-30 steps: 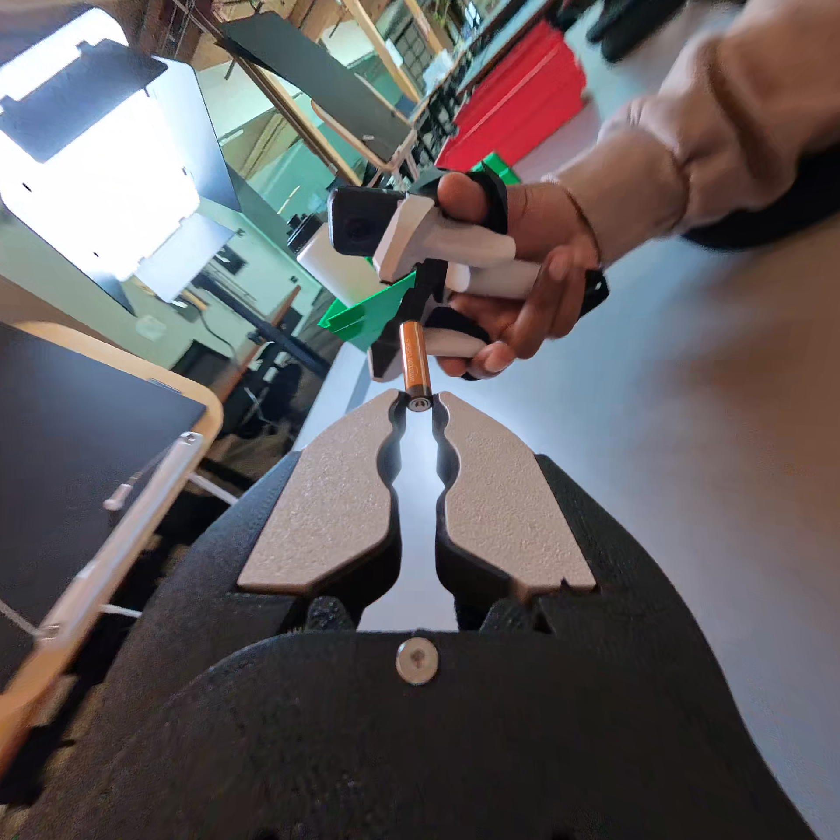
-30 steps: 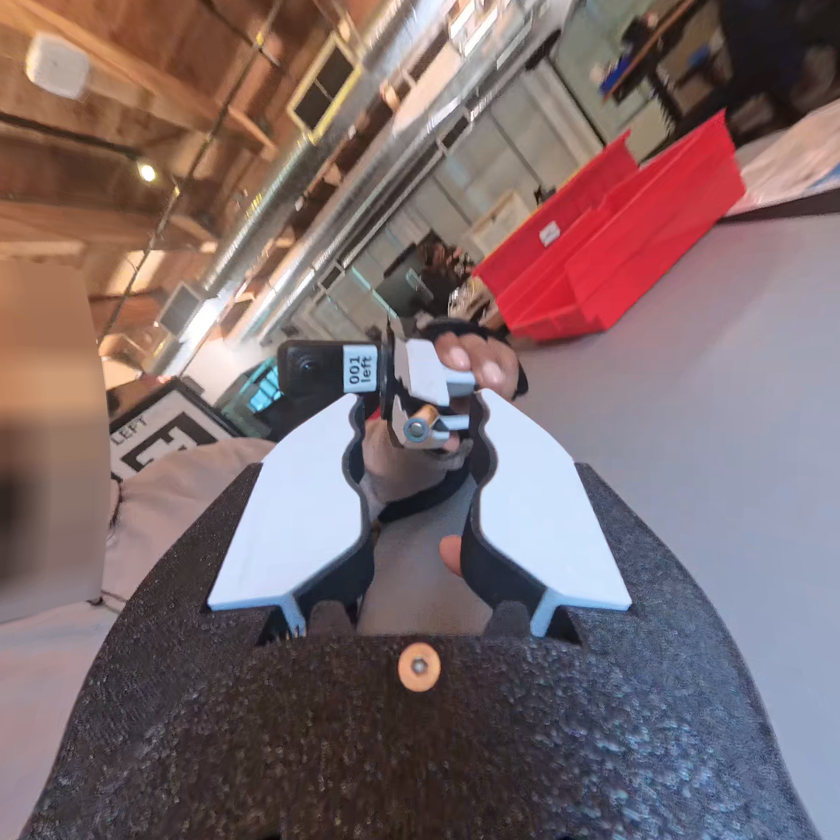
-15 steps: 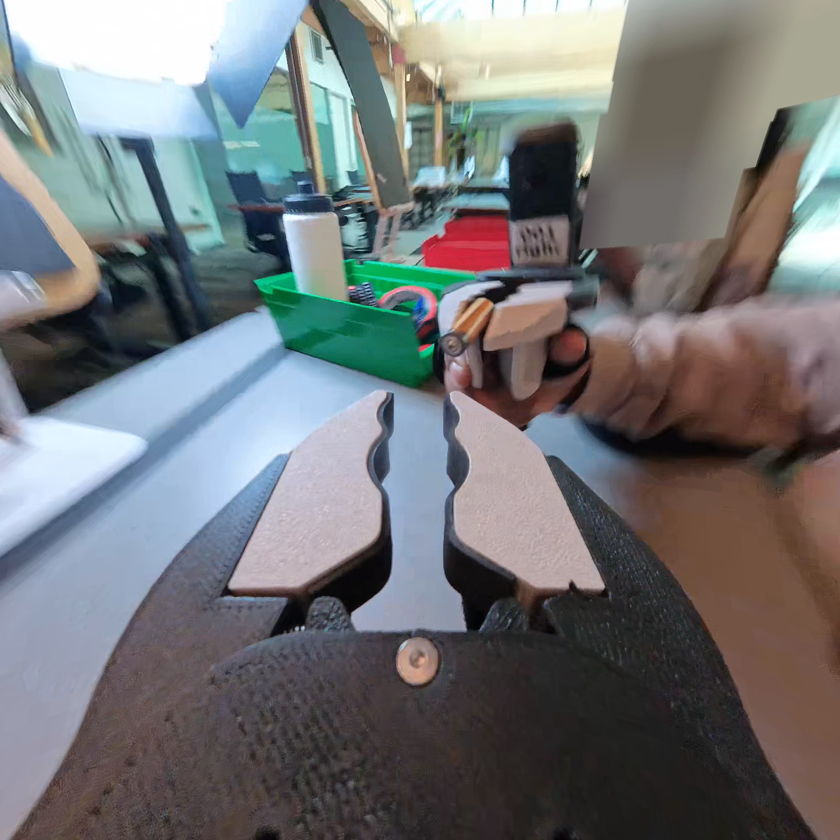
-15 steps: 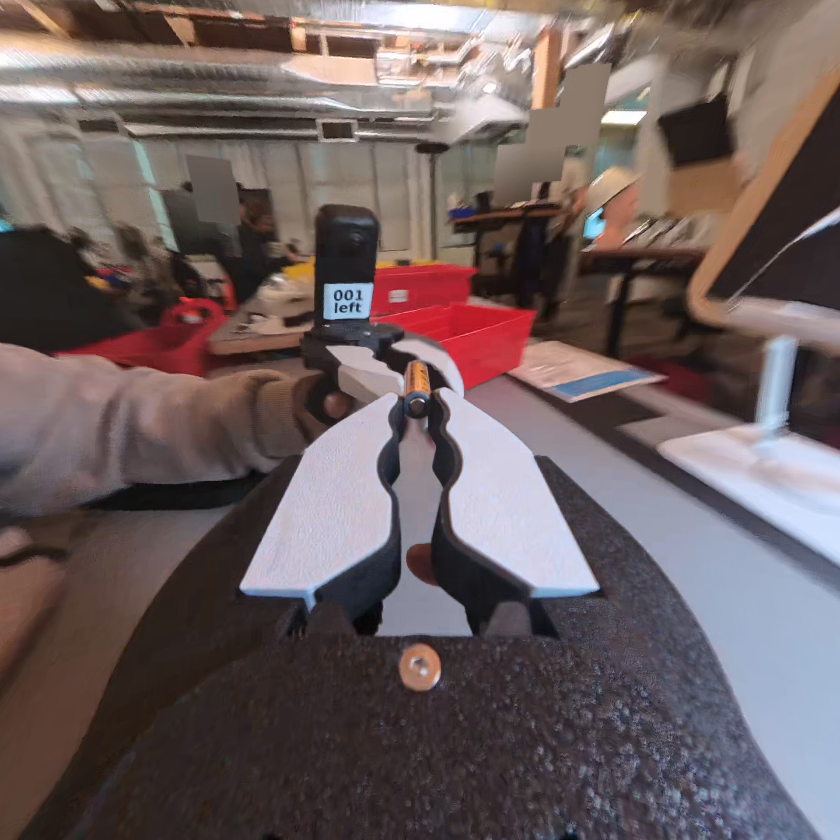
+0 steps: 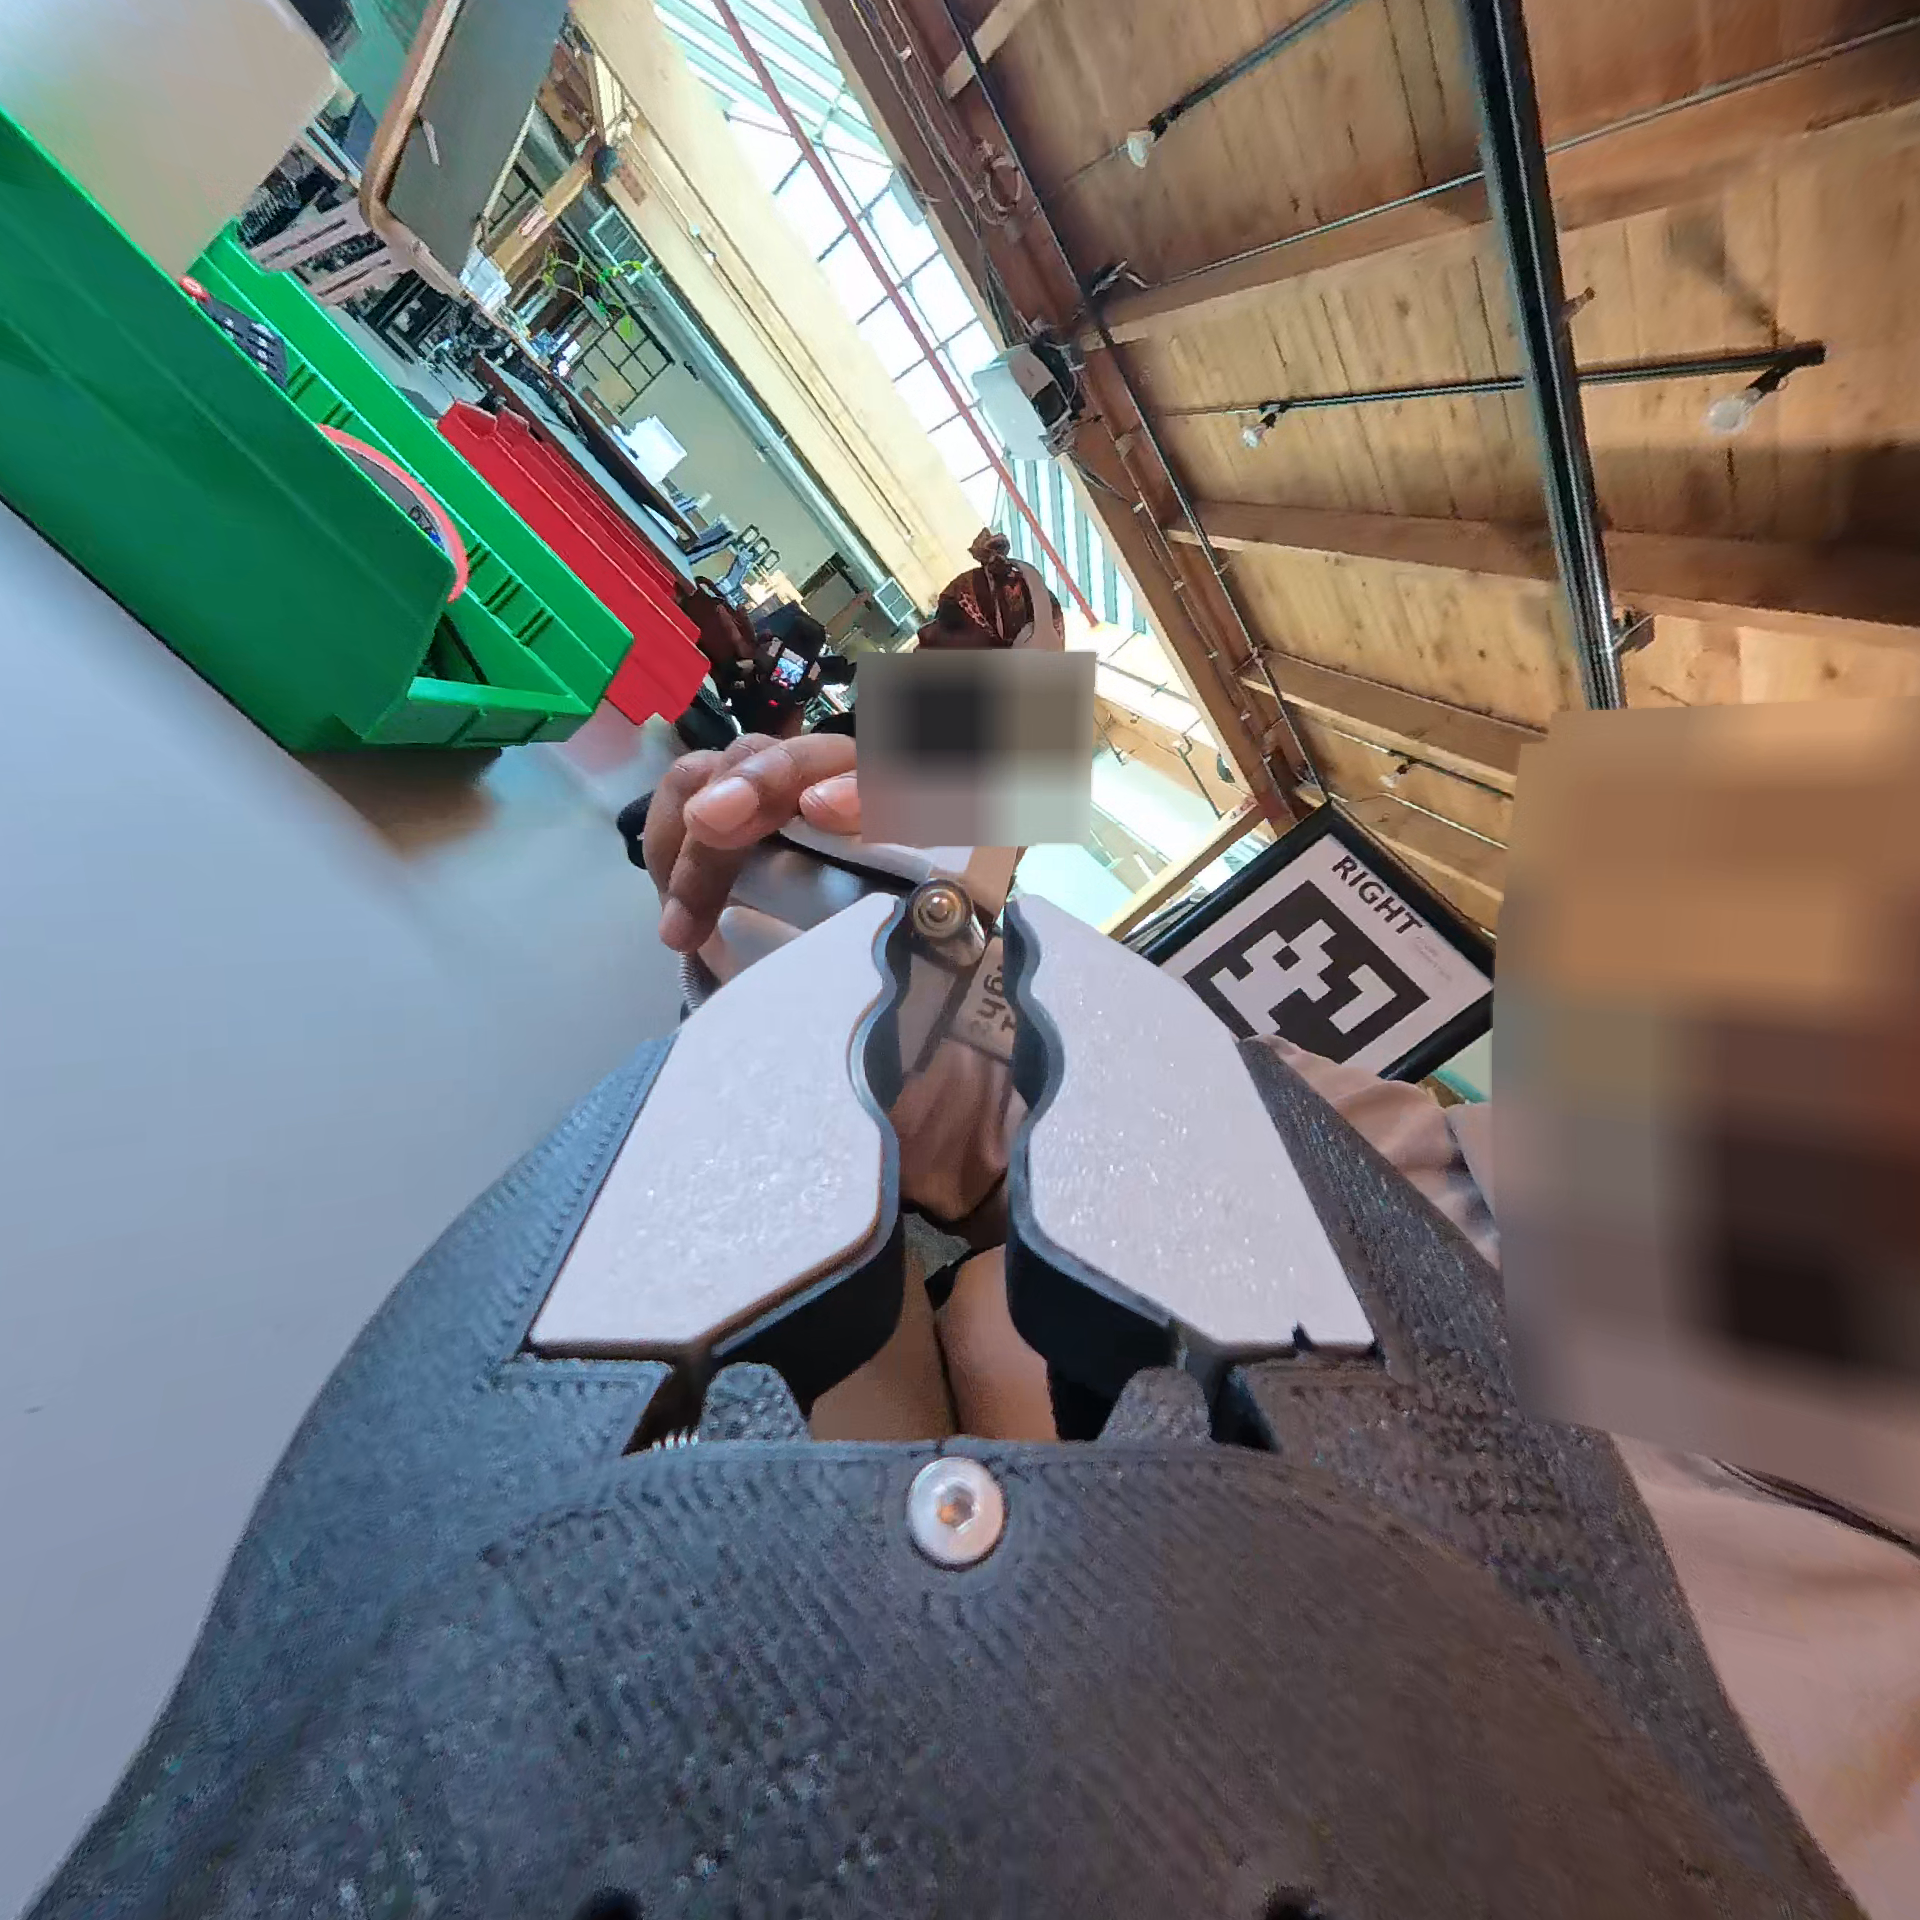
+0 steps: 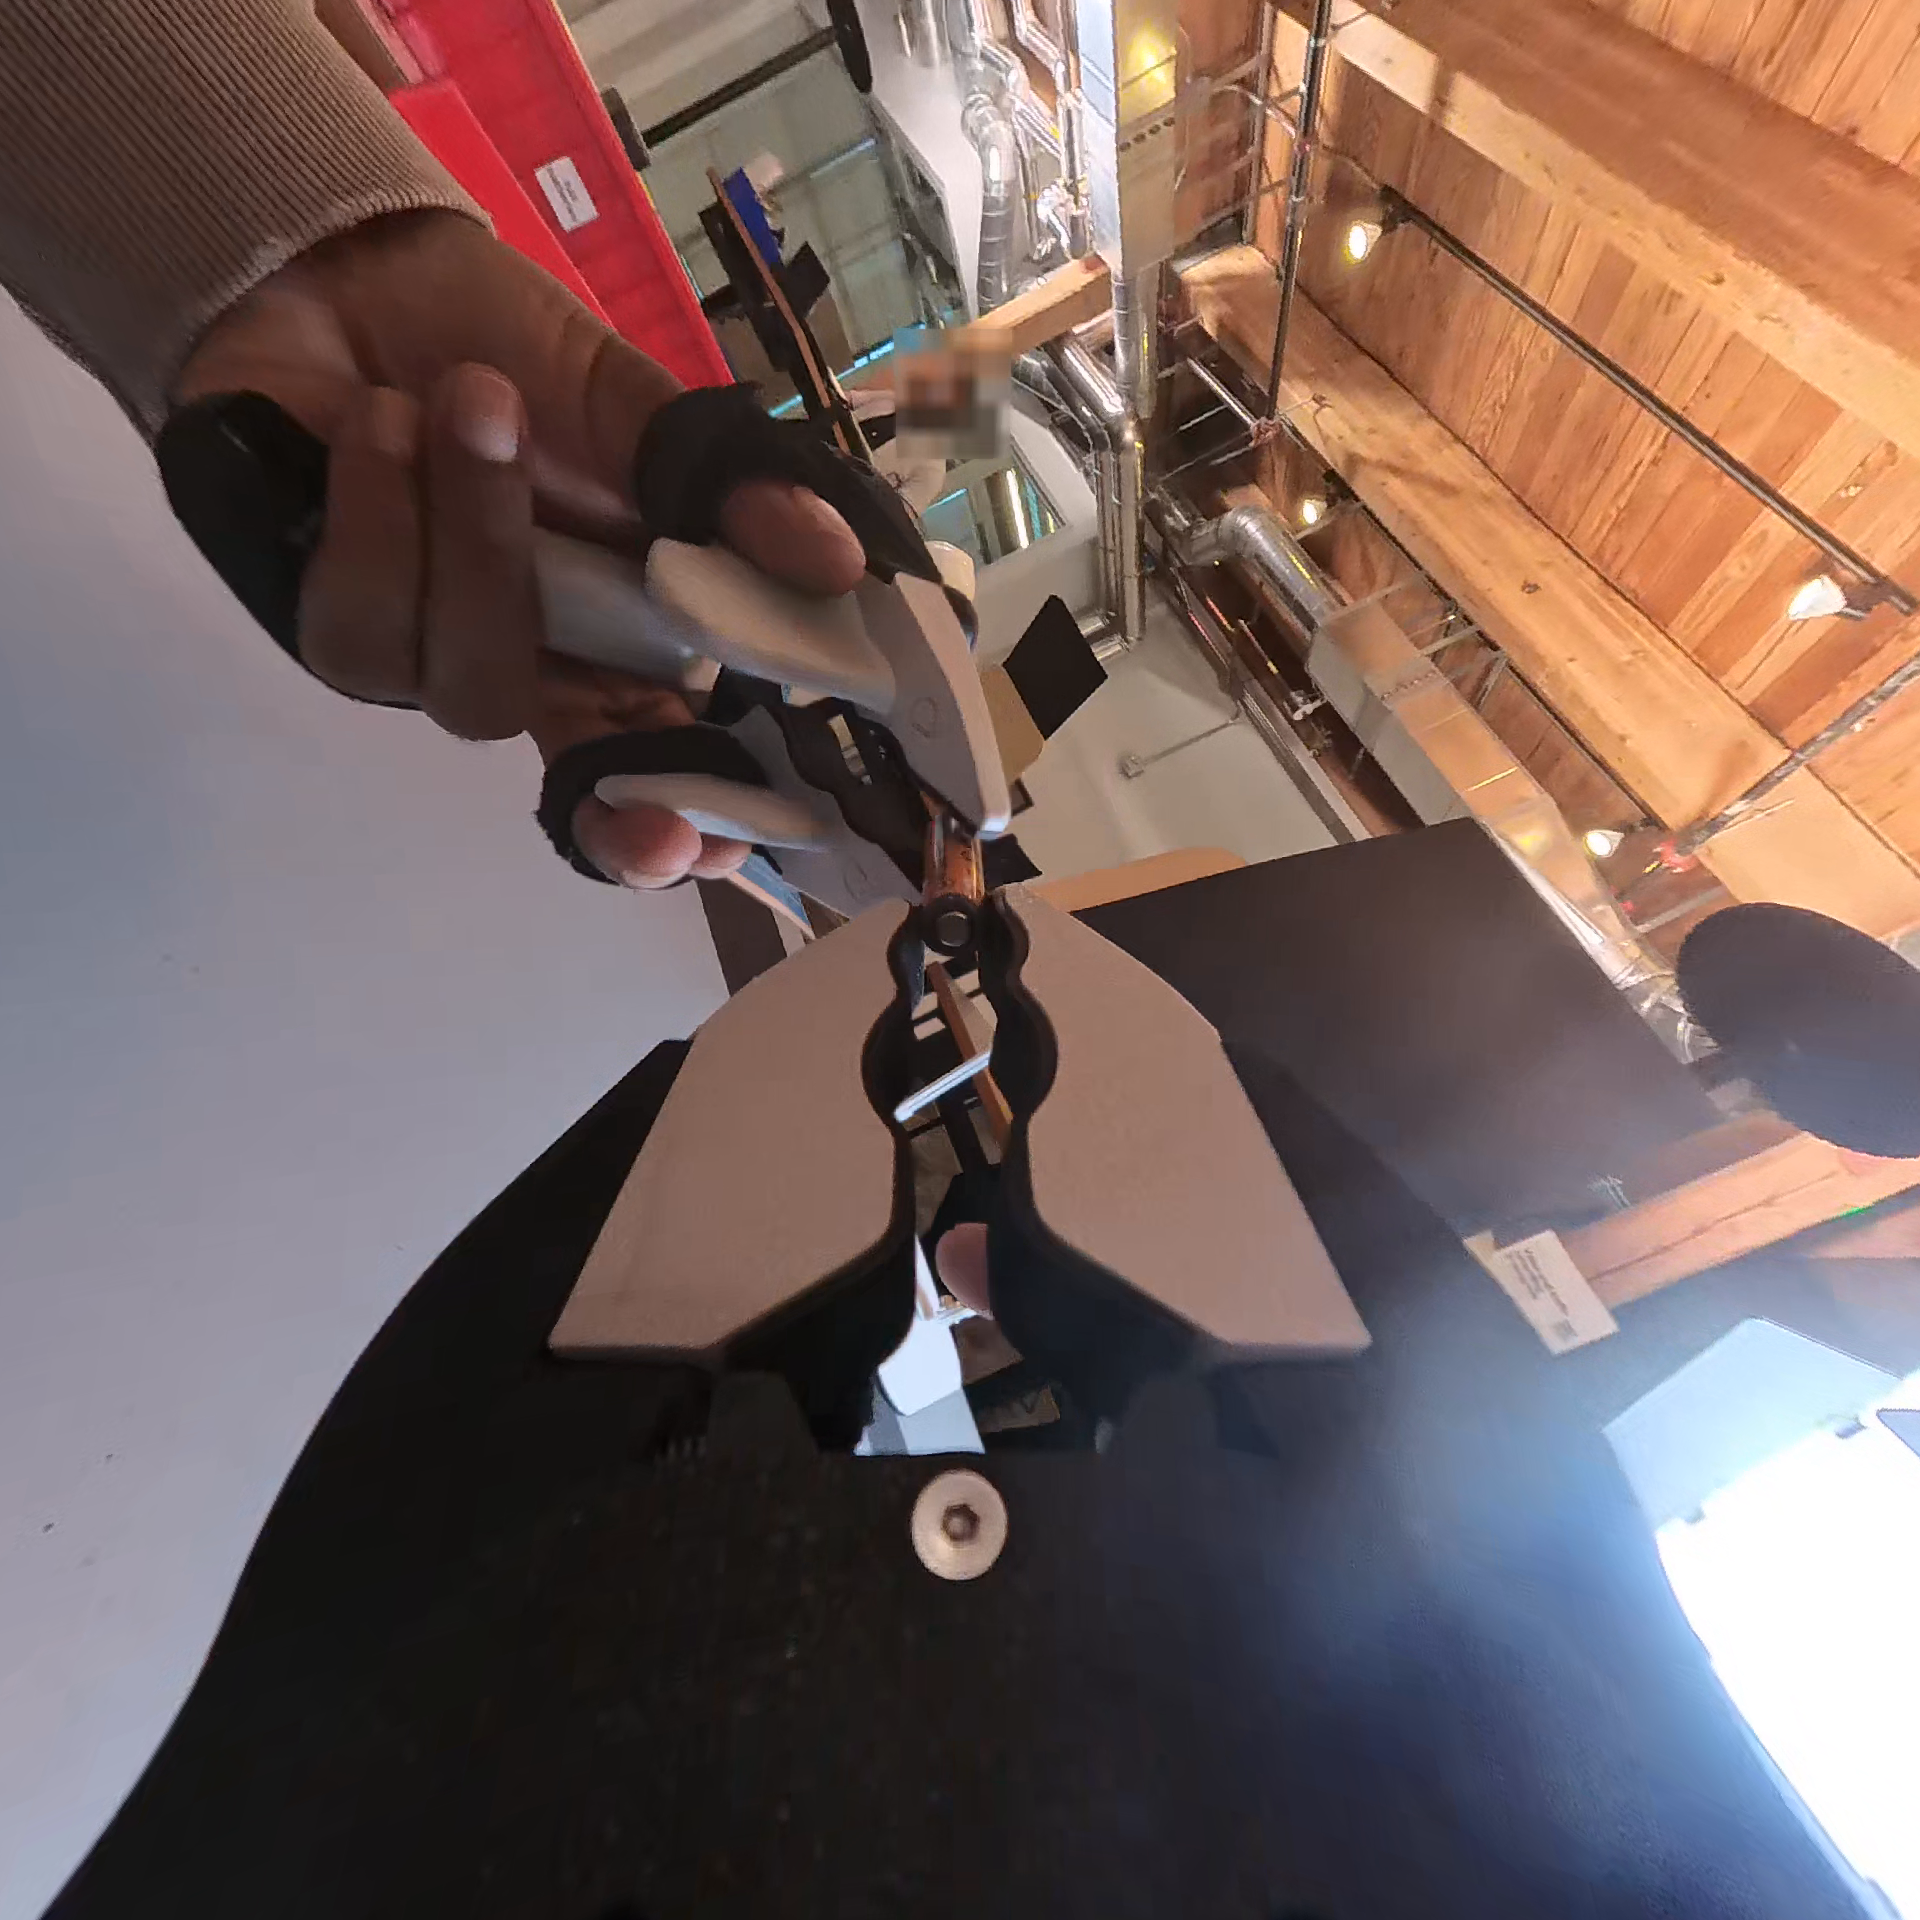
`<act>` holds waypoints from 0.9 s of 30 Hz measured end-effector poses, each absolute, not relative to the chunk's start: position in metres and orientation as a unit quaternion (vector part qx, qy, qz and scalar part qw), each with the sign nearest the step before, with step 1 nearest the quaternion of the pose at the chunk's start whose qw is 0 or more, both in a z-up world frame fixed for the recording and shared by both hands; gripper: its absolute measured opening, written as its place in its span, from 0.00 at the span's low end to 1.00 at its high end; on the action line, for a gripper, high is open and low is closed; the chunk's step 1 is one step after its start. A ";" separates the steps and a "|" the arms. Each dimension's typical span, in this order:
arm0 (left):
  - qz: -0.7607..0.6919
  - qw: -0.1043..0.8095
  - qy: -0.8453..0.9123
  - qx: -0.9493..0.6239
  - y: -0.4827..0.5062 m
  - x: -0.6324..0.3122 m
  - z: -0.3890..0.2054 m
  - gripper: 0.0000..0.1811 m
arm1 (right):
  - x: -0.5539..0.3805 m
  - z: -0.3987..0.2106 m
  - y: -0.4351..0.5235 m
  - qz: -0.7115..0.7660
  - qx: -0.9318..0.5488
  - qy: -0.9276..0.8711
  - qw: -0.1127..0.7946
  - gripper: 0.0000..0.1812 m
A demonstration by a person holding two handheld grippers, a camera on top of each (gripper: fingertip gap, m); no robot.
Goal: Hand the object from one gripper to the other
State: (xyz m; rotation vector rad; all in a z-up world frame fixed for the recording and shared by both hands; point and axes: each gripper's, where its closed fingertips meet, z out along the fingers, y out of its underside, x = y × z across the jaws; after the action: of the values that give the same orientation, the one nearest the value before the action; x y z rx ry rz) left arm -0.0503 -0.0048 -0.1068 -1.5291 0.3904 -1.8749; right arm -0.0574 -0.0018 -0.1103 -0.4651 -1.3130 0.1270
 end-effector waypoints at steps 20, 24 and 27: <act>-0.200 0.708 0.496 -0.461 -0.035 -0.041 -0.090 0.06 | -0.048 -0.091 -0.045 0.777 -0.474 -0.404 0.093 0.06; -0.254 0.679 0.466 -0.506 -0.027 -0.045 -0.095 0.06 | -0.048 -0.091 -0.035 0.727 -0.479 -0.449 0.200 0.06; -0.409 0.601 0.399 -0.559 -0.022 -0.049 -0.099 0.13 | -0.044 -0.090 -0.024 0.623 -0.446 -0.524 0.371 0.06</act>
State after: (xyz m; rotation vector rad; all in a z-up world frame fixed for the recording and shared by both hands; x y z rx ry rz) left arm -0.0492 -0.0216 -0.0986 -1.2951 0.9243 -0.9488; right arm -0.0436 -0.0241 -0.0897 -1.1449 -1.3452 1.5985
